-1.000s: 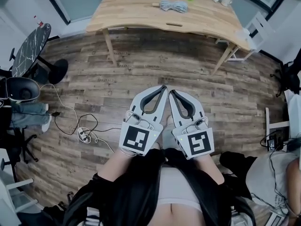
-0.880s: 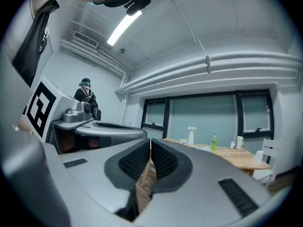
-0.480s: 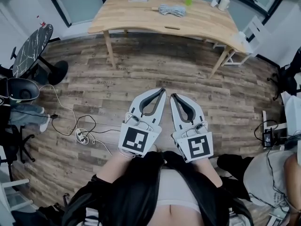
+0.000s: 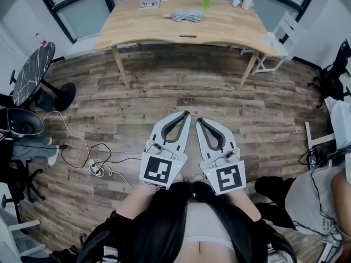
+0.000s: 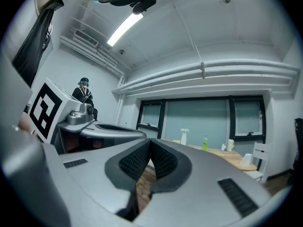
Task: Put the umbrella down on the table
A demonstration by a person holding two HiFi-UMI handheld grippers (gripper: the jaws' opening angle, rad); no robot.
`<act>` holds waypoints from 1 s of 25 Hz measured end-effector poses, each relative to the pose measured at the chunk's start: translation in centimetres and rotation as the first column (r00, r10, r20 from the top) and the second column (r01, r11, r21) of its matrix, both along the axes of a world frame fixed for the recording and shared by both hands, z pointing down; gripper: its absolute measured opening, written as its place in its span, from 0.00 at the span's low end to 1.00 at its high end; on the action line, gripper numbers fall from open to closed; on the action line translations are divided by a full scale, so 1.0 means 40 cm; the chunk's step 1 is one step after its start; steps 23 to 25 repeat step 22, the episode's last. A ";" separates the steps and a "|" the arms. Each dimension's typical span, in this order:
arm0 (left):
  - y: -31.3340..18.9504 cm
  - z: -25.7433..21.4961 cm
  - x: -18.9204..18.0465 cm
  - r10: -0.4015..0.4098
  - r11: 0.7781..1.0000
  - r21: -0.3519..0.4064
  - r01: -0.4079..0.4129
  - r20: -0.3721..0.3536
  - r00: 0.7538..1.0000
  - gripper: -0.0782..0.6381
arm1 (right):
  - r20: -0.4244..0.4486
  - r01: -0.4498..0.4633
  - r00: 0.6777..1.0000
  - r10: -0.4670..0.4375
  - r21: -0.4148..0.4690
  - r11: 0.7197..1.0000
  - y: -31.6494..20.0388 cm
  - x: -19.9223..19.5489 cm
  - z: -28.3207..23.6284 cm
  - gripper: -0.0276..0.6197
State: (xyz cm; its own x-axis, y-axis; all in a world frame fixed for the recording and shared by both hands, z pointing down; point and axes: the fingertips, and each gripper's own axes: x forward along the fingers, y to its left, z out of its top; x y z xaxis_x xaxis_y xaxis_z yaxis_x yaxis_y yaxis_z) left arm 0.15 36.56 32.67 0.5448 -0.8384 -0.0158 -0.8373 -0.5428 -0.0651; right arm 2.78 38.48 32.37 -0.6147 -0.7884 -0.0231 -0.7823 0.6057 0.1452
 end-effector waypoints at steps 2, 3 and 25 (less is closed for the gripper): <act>0.001 -0.002 0.002 -0.001 1.000 0.000 0.001 -0.004 1.000 0.12 | 0.002 -0.002 1.000 0.002 0.003 1.000 0.001 0.004 -0.002 0.09; 0.003 -0.003 0.002 -0.003 1.000 0.001 0.003 -0.004 1.000 0.12 | 0.004 -0.001 1.000 0.001 0.004 1.000 0.005 0.005 -0.003 0.09; 0.034 0.000 -0.051 -0.029 0.999 0.014 0.029 0.005 1.000 0.12 | 0.026 0.041 0.999 -0.041 0.026 0.999 0.040 -0.055 -0.011 0.09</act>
